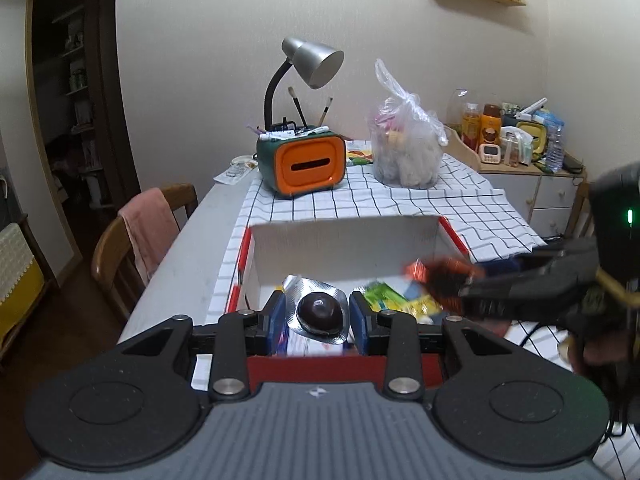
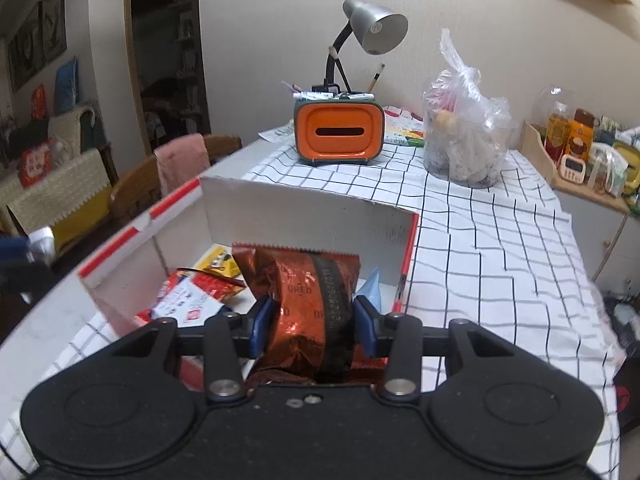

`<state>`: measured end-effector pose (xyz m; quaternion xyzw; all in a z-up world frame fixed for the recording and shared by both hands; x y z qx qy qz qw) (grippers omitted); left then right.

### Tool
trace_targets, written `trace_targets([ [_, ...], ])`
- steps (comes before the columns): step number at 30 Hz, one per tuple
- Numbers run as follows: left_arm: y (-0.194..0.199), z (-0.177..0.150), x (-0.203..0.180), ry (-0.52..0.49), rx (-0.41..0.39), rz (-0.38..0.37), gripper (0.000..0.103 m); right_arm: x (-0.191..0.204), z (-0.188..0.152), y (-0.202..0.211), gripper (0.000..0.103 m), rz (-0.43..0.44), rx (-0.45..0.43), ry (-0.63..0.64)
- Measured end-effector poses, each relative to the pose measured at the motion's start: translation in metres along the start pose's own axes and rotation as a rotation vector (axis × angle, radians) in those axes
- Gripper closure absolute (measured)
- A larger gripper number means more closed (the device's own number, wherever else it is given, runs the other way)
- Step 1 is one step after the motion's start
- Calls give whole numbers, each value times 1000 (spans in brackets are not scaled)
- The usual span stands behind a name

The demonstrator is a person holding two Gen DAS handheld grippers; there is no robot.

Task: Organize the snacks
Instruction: 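Open the right tool to drop the Oreo packet while the left tool drops the silver candy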

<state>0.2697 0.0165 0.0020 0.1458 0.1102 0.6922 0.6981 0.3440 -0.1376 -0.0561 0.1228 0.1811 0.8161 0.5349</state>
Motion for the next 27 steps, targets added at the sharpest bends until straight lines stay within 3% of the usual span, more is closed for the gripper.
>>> trace_targets([
  [5,-49,2,0,-5,77,15,69,7,-5,-24,60,6,49,40],
  [12,-106,-30,0,-31,220,28,69,13,-11,-42,60,13,91,66],
  [27,-131,-73,-12,-78,336,29,66,15,-23,-42,60,21,125,65],
])
Point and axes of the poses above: each gripper's, at about its wrist camera, not at the fingertips, and y roughly against the way its jaws point, x to its left, z to its top, the point moved 7 cm from there along -y, roughly the way its jaws point, and after that the axes turned 11 degrees about -x, right-handed, at the moved point
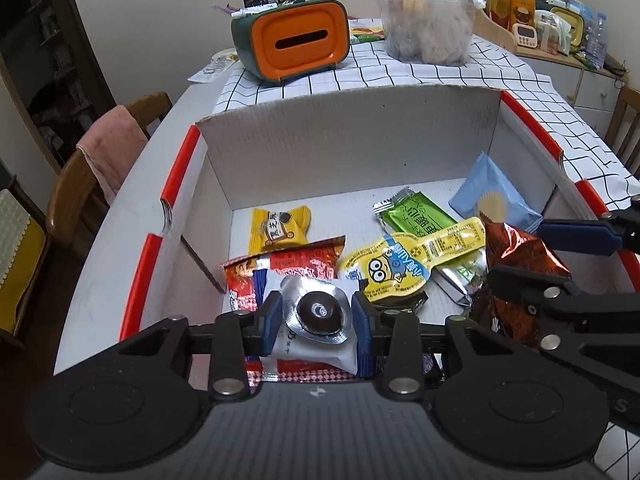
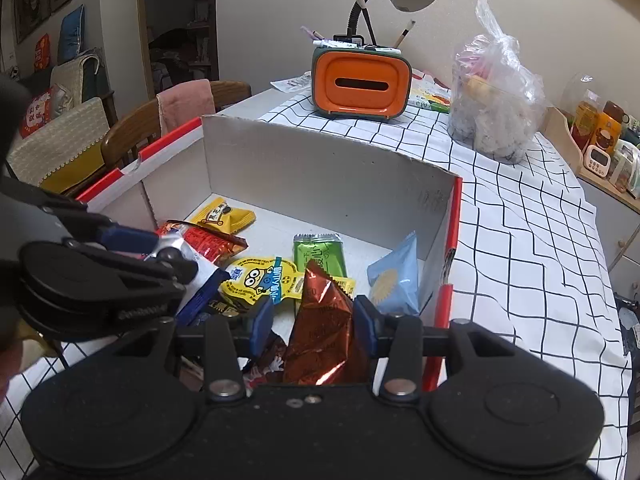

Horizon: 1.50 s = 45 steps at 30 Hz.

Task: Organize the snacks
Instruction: 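Open the right tool to drop the Oreo packet while the left tool drops the silver candy, then move both tools back from the box toward the remaining packets on the table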

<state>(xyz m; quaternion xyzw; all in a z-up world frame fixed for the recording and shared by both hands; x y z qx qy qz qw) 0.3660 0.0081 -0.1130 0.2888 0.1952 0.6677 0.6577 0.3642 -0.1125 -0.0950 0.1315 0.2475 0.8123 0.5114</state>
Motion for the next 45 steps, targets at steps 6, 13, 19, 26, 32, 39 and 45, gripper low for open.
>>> trace_targets([
  [6,13,3,1,18,-36,-10,42,4,1,11,60,2,-13,-4],
  [13,43,8,1,25,-96,-32,35,13,9,39,59,15,-60,-2],
  [19,69,8,3,24,-145,-44,29,19,13,65,53,37,-99,-11],
  [26,100,-3,6,32,-189,-65,24,29,9,97,26,59,-147,-20],
  [32,129,-19,8,43,-223,-84,19,35,1,125,19,83,-175,-31],
  [39,160,-40,9,40,-264,-99,17,50,-13,155,15,109,-192,-27],
  [45,180,-62,11,48,-313,-100,14,61,-28,171,13,140,-200,-48],
])
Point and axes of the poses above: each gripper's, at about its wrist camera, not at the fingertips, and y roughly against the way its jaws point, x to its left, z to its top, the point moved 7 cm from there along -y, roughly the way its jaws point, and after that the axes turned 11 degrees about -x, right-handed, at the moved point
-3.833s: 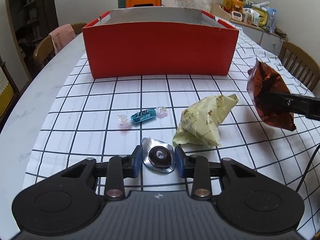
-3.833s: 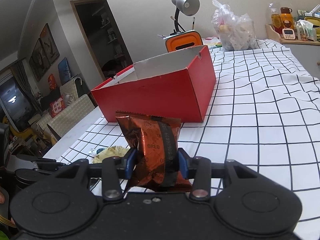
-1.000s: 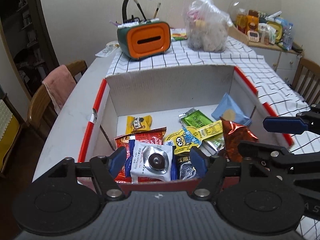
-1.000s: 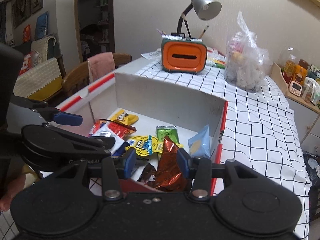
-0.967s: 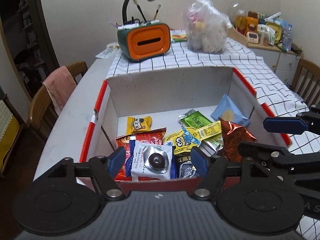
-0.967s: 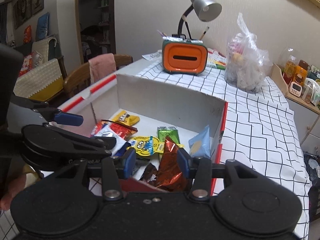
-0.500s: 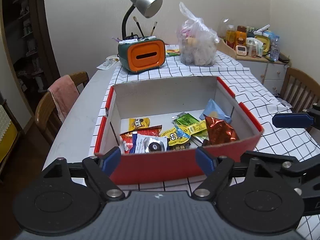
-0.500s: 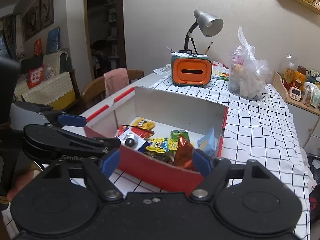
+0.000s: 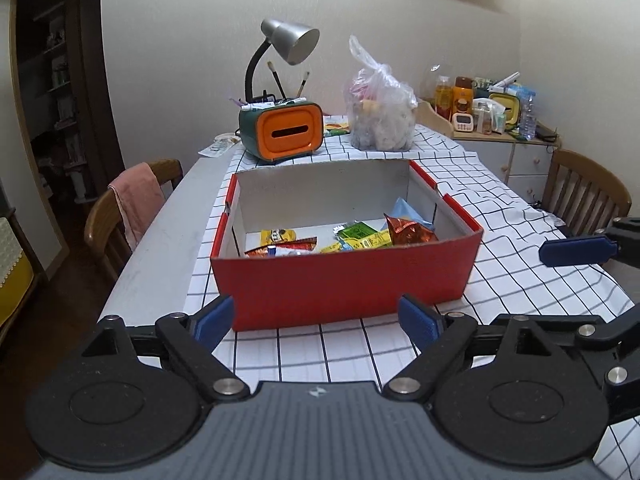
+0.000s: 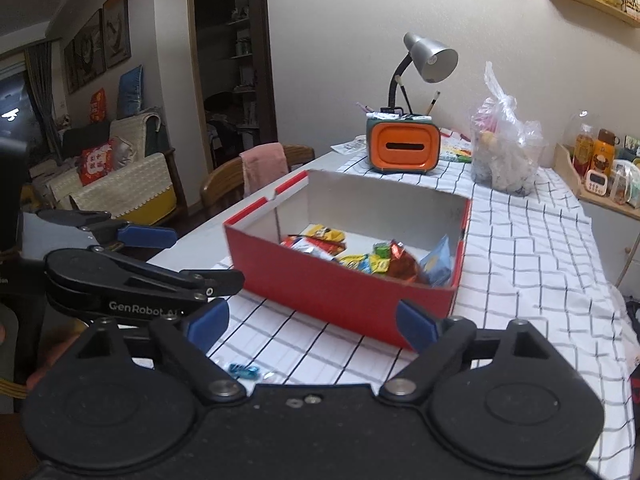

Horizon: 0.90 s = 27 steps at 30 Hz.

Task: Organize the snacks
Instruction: 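Move both tools back from the box toward the remaining packets on the table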

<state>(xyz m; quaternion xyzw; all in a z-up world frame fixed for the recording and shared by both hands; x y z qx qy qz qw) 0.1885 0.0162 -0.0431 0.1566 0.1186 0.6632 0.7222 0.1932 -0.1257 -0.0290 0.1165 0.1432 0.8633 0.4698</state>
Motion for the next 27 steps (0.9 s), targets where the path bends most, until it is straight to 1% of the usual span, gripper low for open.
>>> trace_targets([
  [1,4,-3,1,5,-9,-2,14,2,-3,2,12,7,1,-7],
  [4,16,-12,5,23,-57,15,12,6,-14,6,0,11,-3,-31],
  [6,21,-20,8,38,-75,22,0,9,-24,9,0,34,0,-65],
  [9,25,-37,15,86,-82,16,0,11,-40,7,0,31,18,-97],
  [15,17,-67,29,185,-22,-2,0,13,-66,-4,0,9,78,-144],
  [19,7,-82,44,228,-6,18,0,16,-77,-13,0,-3,100,-173],
  [23,7,-85,48,244,-28,17,0,21,-89,-24,0,-18,143,-162],
  [27,8,-85,40,214,-44,16,0,22,-93,-34,1,-44,165,-136],
])
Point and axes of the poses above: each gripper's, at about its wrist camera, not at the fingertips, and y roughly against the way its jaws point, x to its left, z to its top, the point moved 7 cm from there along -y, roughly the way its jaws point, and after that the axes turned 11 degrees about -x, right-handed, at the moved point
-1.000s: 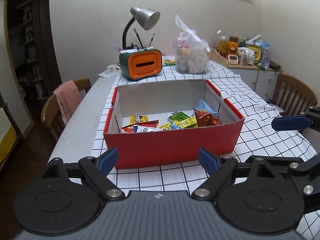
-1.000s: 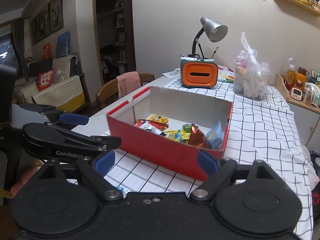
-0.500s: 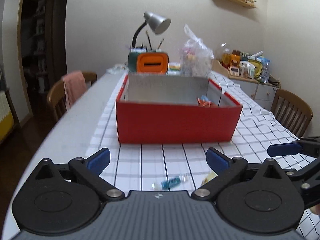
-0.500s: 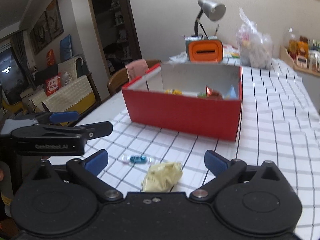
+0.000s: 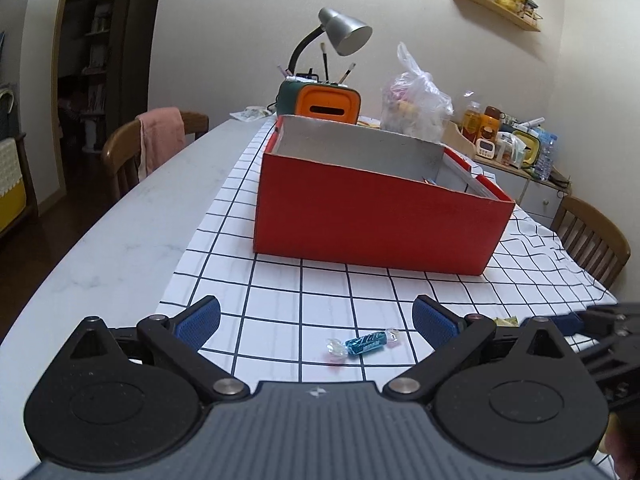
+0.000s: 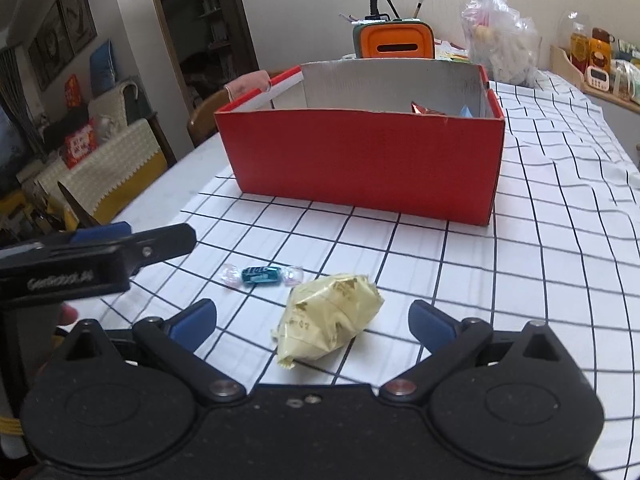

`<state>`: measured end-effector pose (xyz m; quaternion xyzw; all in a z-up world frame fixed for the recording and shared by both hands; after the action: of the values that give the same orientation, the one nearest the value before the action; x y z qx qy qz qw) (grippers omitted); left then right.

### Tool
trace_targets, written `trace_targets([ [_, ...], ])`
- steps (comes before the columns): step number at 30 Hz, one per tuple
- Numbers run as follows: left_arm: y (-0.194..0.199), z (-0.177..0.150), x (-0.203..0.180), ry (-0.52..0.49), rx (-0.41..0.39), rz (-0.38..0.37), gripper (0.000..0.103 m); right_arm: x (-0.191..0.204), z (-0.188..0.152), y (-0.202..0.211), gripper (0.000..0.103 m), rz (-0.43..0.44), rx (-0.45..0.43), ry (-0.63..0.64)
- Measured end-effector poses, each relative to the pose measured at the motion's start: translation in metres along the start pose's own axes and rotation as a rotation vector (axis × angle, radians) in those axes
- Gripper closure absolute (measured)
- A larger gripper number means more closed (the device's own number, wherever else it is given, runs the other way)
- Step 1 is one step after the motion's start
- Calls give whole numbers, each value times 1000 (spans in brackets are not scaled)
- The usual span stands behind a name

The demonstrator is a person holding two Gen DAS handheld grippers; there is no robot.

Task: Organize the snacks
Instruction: 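Move both tools back from the box toward the remaining packets on the table, then grasp the pale yellow packet with the right tool while the left tool grasps the blue candy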

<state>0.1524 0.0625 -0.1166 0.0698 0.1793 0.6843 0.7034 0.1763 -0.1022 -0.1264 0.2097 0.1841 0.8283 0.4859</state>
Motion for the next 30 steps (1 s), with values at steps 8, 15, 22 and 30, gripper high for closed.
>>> trace_targets([
  [8,0,7,2,7,10,-10,0,0,2,-22,17,-1,72,39],
  [15,-7,10,0,-20,65,-26,0,-1,-1,-29,37,13,111,53],
  [22,-22,18,-10,-135,170,-54,0,-7,-2,-26,53,22,95,34],
  [30,-44,14,-27,-256,293,-59,0,-28,-1,-14,57,77,33,-123],
])
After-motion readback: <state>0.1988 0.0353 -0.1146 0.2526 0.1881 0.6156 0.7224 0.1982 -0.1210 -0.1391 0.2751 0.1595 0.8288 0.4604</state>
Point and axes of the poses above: each gripper's, at about its wrist camera, not at the fingertips, and y roughly against the way its jaws point, x to its left, z to its top, the point moved 7 cm from there along -y, roughly the way its jaws point, and after that the axes turned 11 degrees about -x, right-handed, at the moved point
